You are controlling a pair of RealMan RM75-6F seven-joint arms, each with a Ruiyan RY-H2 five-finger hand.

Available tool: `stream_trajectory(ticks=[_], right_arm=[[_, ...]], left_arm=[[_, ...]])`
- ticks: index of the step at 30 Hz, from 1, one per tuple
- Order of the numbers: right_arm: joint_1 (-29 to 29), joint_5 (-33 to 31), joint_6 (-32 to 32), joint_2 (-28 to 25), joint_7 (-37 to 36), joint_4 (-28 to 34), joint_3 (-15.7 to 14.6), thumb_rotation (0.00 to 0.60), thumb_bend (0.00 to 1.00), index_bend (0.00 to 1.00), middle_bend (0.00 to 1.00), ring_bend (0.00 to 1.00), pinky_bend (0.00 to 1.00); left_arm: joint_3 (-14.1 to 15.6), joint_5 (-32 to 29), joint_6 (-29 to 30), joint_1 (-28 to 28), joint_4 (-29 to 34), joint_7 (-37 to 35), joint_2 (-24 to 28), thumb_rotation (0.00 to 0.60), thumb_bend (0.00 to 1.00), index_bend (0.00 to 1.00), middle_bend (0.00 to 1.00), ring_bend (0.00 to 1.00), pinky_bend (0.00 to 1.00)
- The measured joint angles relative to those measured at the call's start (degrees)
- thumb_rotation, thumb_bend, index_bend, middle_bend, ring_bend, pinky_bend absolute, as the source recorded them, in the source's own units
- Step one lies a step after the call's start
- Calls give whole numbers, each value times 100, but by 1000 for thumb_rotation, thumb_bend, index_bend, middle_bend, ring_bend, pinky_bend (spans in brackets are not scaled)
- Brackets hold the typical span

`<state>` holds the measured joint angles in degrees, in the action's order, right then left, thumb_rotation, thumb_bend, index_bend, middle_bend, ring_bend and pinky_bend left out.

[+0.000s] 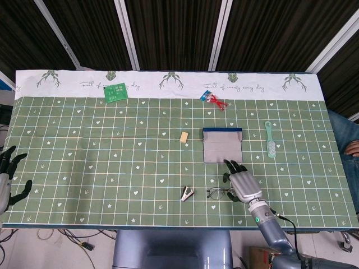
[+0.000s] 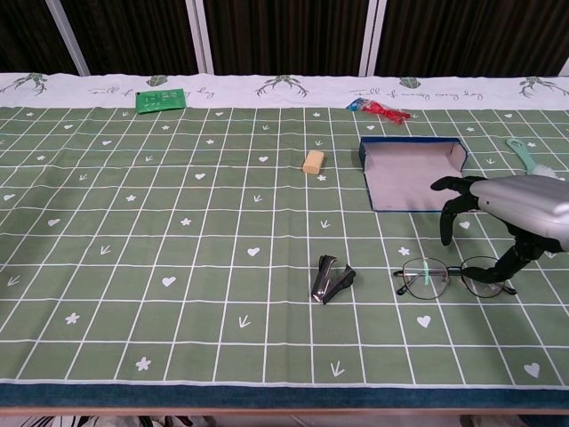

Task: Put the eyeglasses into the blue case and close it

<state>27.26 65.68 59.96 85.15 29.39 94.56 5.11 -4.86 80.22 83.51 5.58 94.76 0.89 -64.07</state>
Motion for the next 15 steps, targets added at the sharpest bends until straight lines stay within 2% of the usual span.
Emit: stream_trajectory(ticks=[15], right_arm=[[16, 1, 77, 54, -25, -37, -117, 600, 357, 505, 26, 39, 194]], left_arm=[[-1, -13, 11, -5, 6, 23, -12, 600, 384, 151, 0, 0, 0]])
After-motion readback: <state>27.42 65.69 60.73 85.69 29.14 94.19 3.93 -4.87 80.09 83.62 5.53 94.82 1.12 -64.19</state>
